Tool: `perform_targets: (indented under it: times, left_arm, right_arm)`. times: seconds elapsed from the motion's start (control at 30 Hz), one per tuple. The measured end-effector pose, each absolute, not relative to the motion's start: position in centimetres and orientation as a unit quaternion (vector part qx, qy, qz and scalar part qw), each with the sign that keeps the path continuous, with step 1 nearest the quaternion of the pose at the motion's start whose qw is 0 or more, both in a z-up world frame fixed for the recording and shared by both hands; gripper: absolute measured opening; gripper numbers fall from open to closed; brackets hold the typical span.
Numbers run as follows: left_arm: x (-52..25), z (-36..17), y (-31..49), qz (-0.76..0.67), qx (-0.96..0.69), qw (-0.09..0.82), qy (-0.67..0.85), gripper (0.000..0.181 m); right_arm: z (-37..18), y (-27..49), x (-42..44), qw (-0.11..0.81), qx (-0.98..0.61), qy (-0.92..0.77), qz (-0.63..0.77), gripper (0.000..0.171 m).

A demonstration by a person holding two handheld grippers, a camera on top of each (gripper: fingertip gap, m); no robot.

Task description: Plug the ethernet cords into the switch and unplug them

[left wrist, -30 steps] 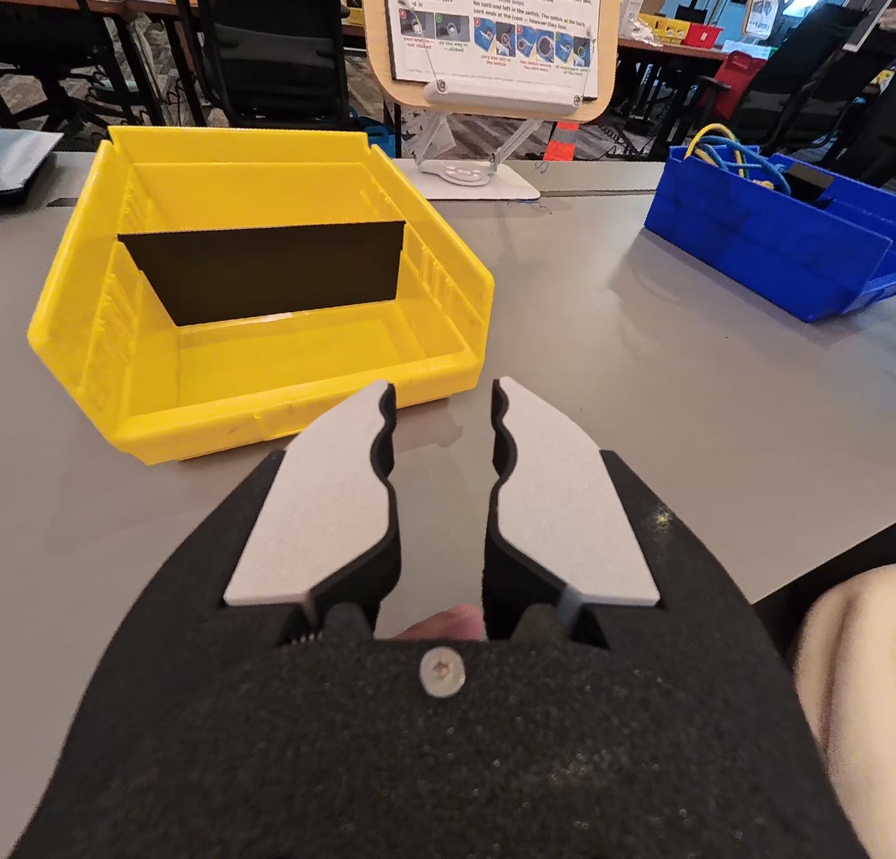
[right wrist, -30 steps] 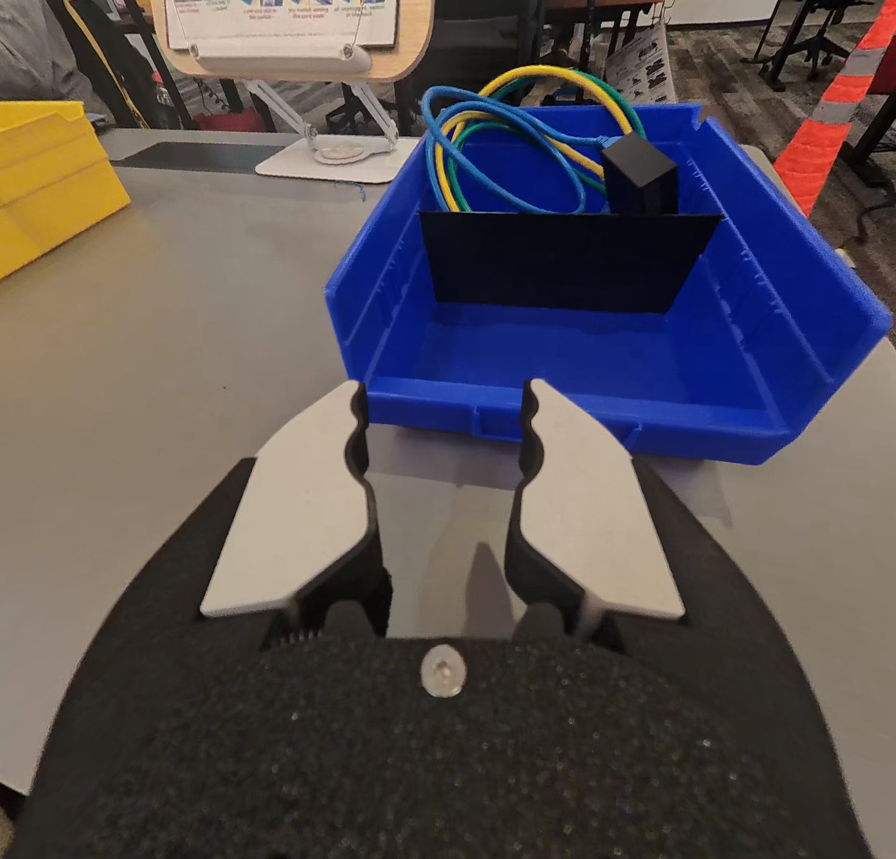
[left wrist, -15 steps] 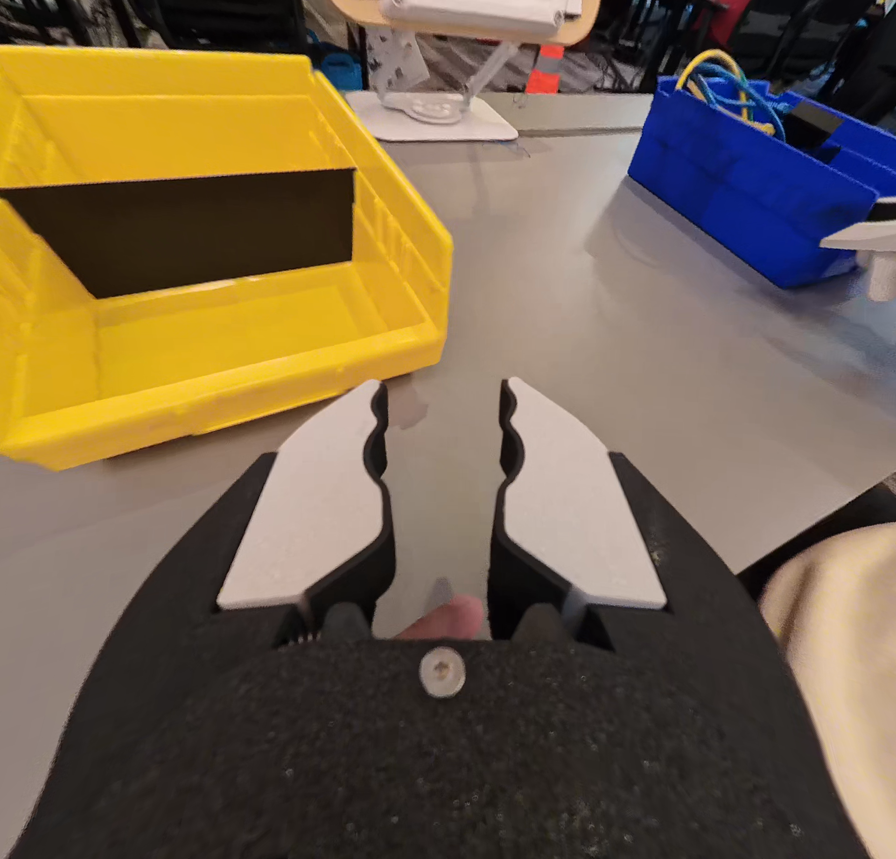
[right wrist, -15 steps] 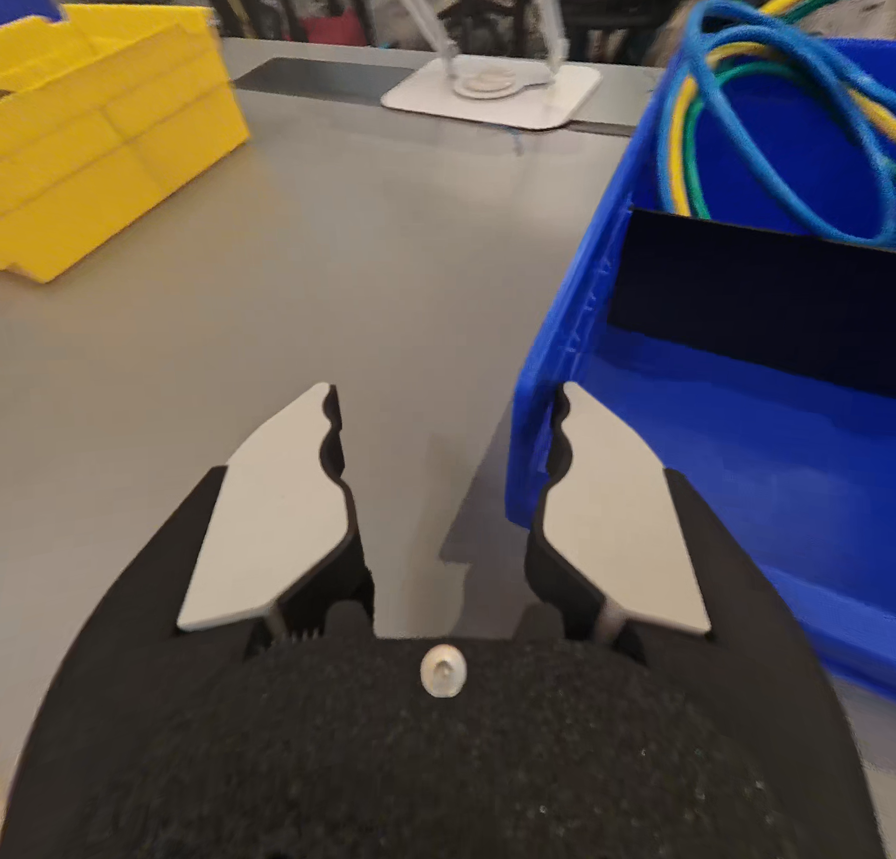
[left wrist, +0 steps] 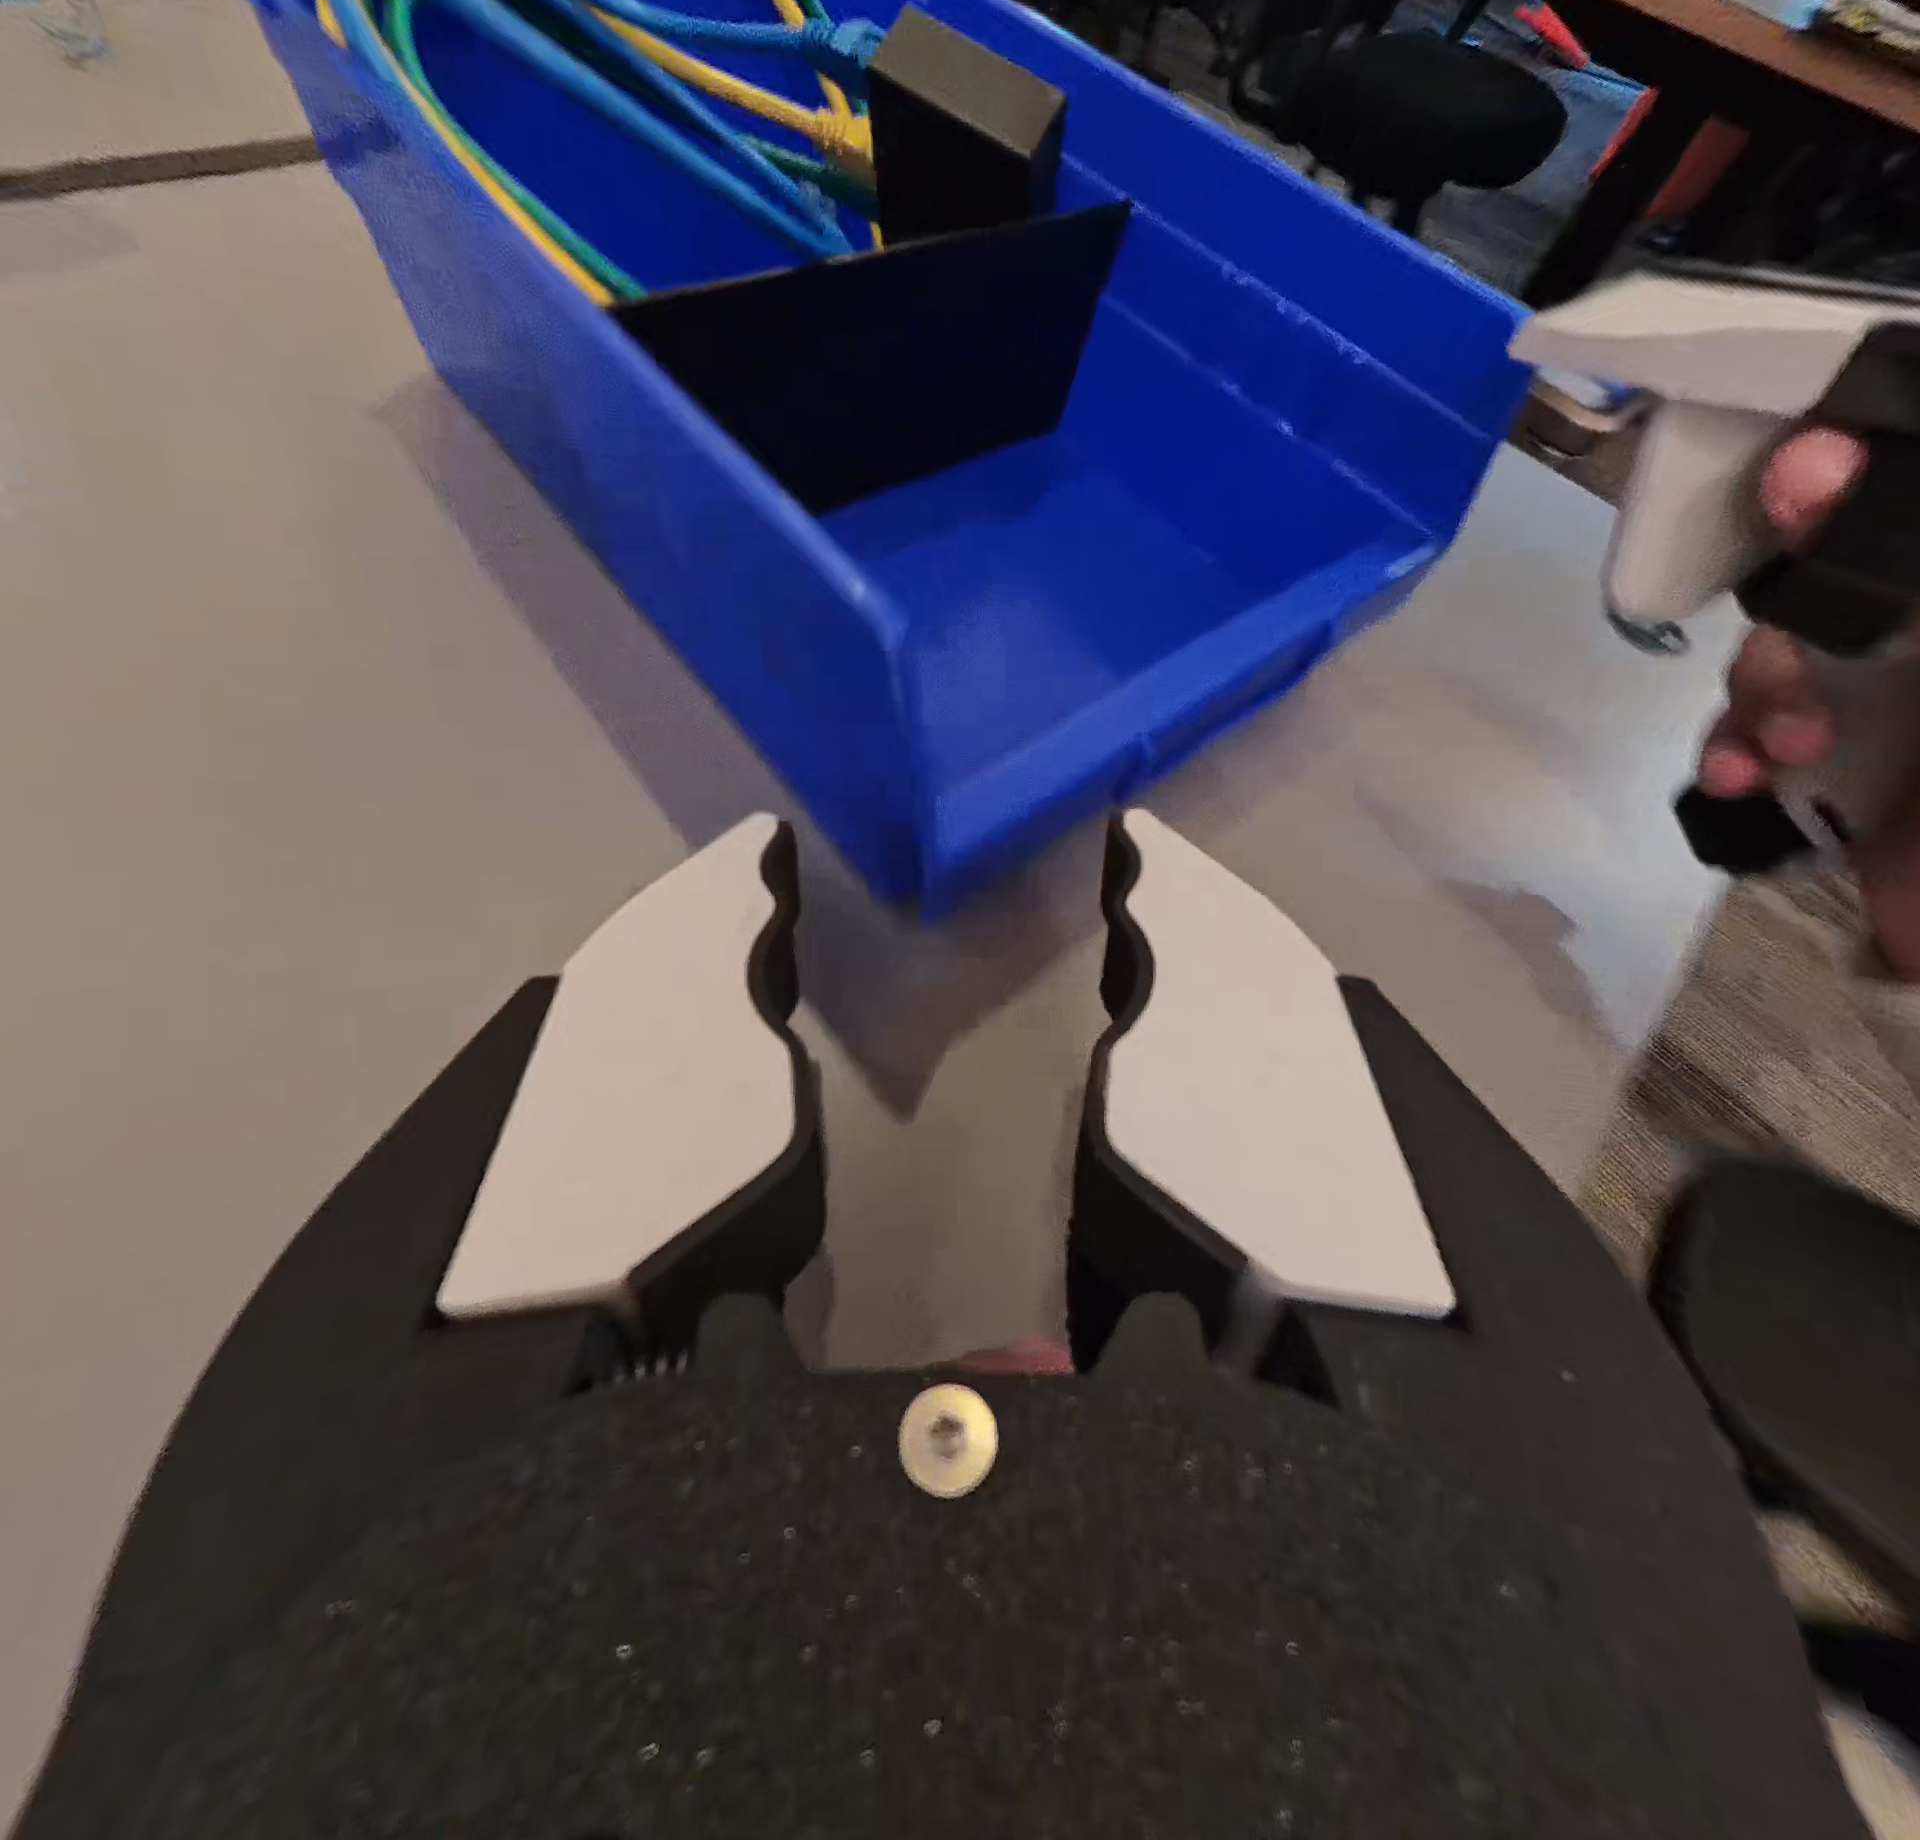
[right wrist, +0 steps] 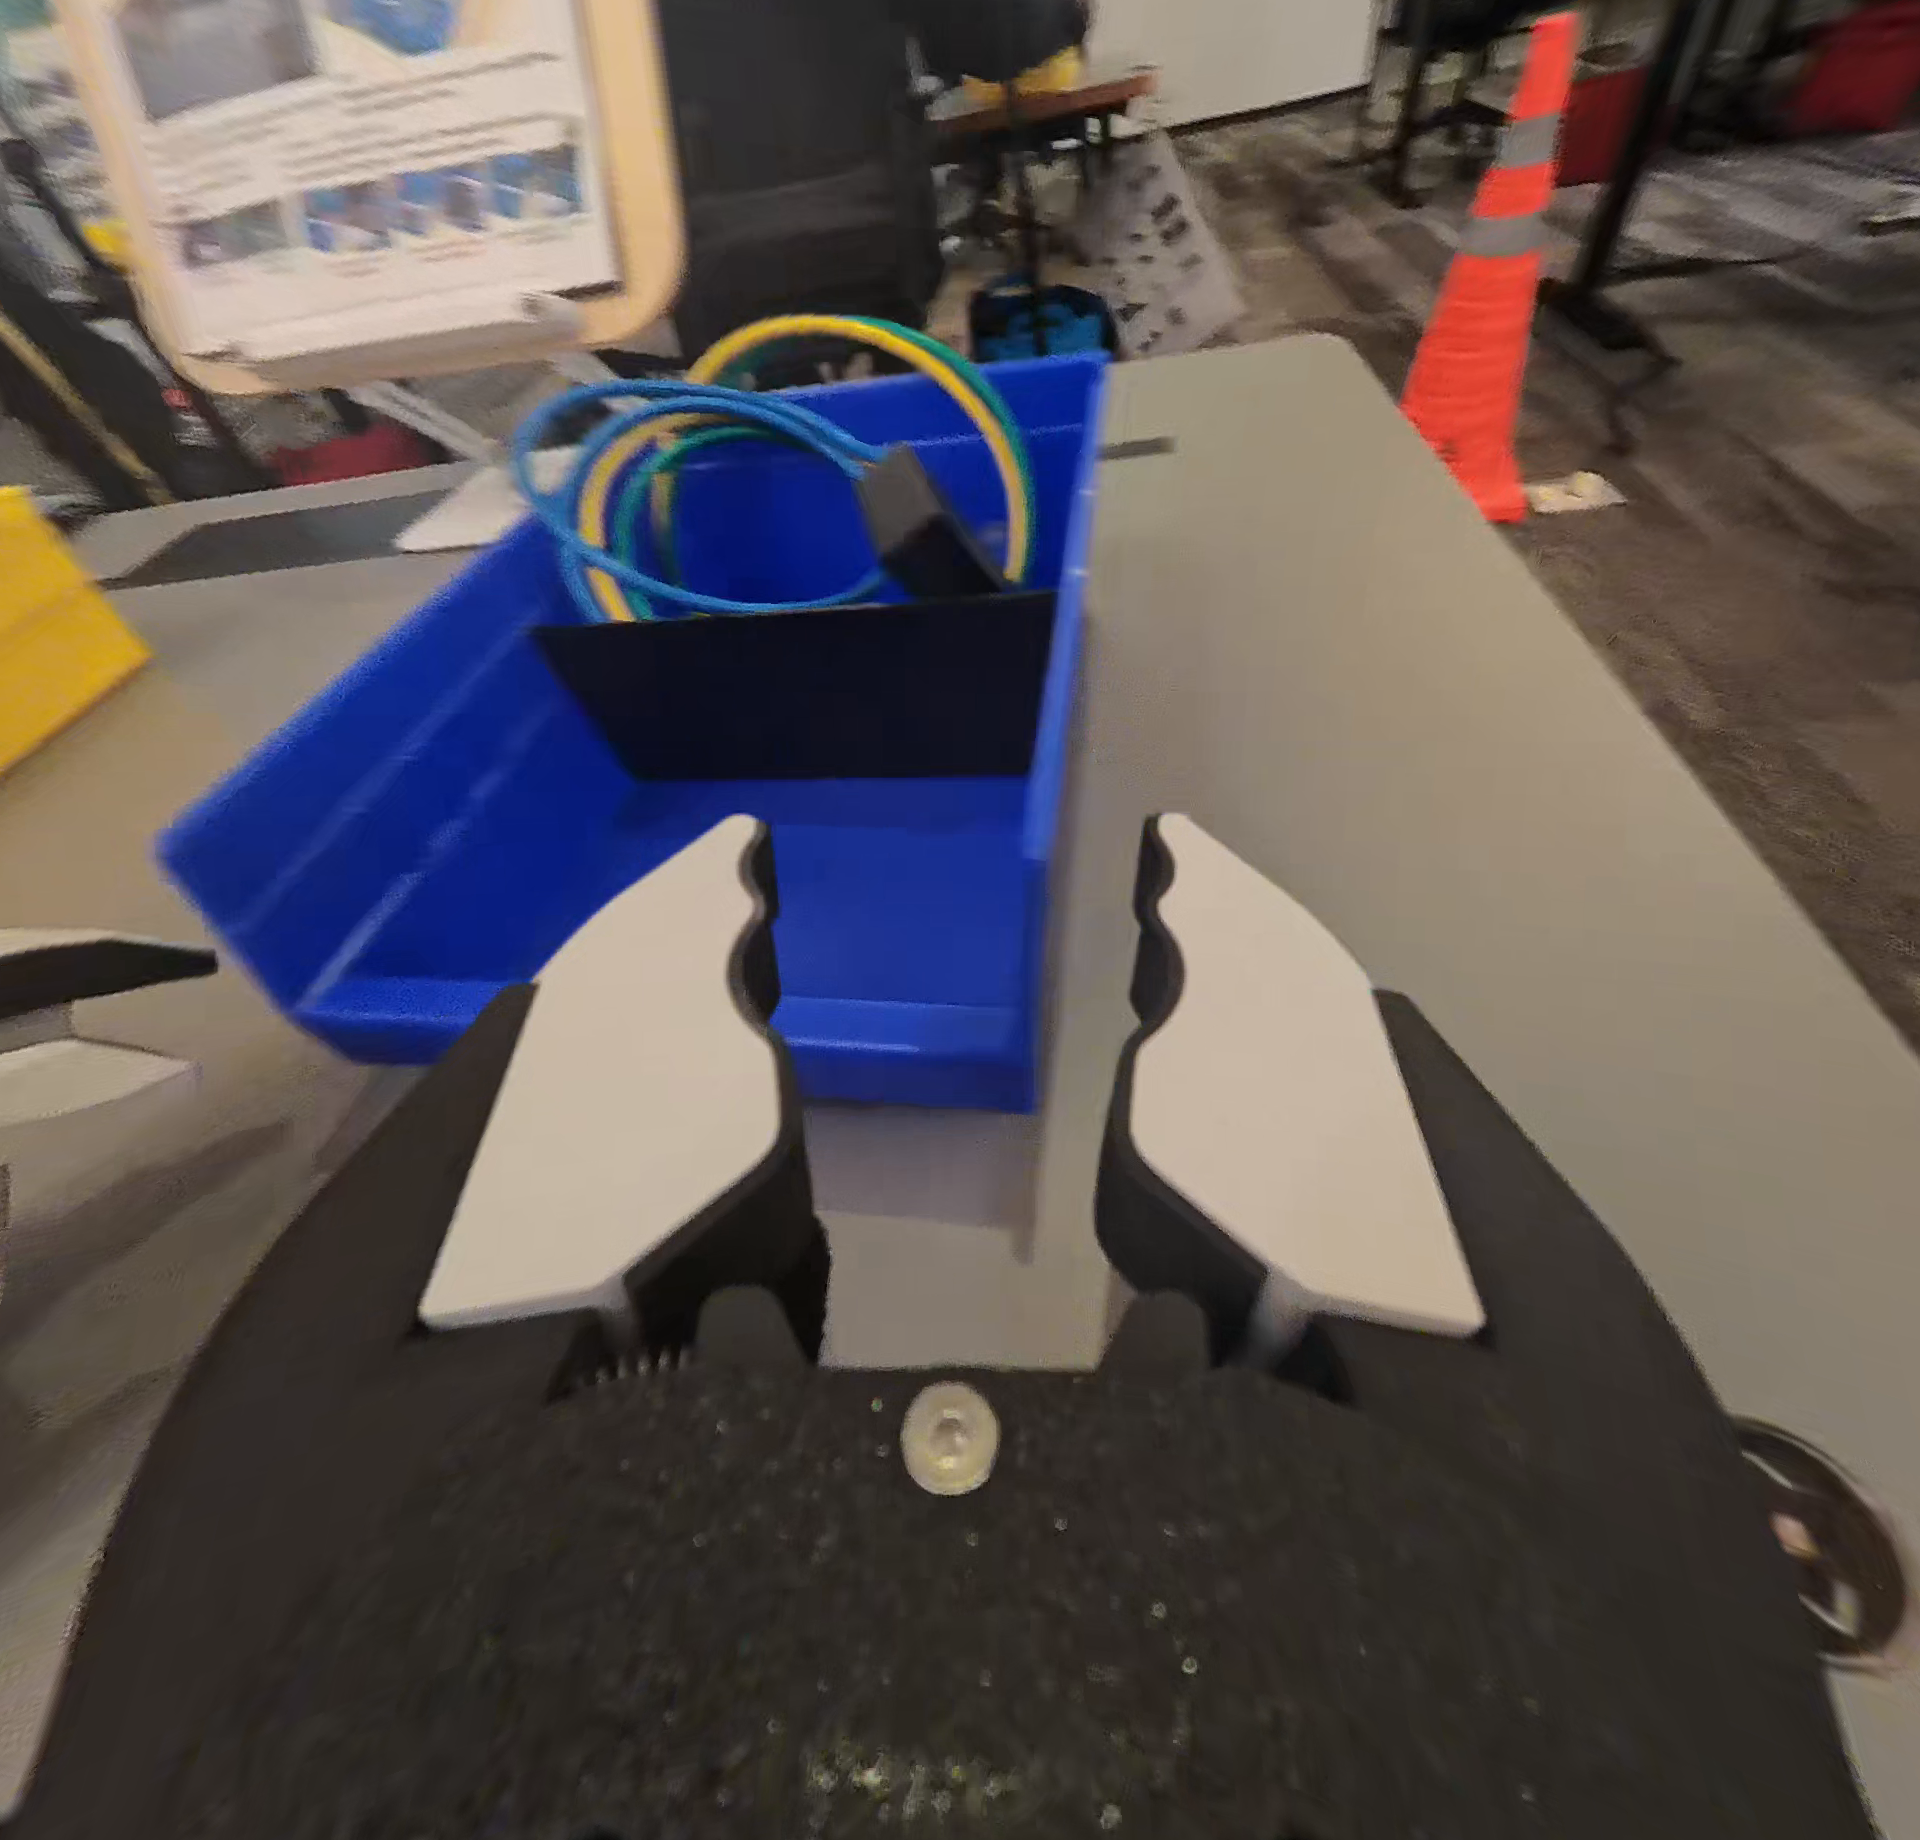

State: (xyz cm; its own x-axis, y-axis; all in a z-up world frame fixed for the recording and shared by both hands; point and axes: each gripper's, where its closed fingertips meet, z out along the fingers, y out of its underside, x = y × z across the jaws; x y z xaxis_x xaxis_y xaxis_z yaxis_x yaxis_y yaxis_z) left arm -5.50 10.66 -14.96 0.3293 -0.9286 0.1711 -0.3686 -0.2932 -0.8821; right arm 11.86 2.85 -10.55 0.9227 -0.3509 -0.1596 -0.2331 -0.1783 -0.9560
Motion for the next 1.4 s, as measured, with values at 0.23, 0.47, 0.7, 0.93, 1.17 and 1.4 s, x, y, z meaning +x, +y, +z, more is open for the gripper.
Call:
perform_targets:
  times: [0.23, 0.47, 0.7, 0.93, 1.17, 1.4]
  left_arm:
    - [-1.3, -15.8, 14.8, -0.307, -0.75, 0.442, 0.385, 0.024]
    - [-3.6, -13.7, 19.4, -0.296, -0.753, 0.474, 0.347, 0.011]
    - [-12.2, -7.9, 23.0, -0.22, -0.728, 0.566, 0.318, 0.005]
    - [-24.3, -9.0, 27.4, -0.177, -0.769, 0.56, 0.251, 0.005]
    - [-29.5, -15.1, 28.0, -0.161, -0.794, 0.536, 0.236, 0.009]
    - [-30.2, -12.8, 25.9, -0.236, -0.789, 0.514, 0.24, 0.027]
  right_arm:
    - [-15.3, 6.2, 13.1, 0.539, -0.813, 0.217, -0.045, 0.046]
    - [-14.3, 8.0, 11.4, 0.525, -0.808, 0.256, -0.073, 0.006]
    - [-10.0, 12.4, 4.2, 0.586, -0.778, 0.217, -0.058, 0.005]
    - [-10.2, 19.6, -6.6, 0.575, -0.807, 0.134, -0.016, 0.005]
    - [-14.7, 22.2, -11.4, 0.56, -0.824, 0.057, -0.073, 0.006]
    - [-13.9, 19.7, -12.7, 0.556, -0.83, -0.007, 0.045, 0.019]
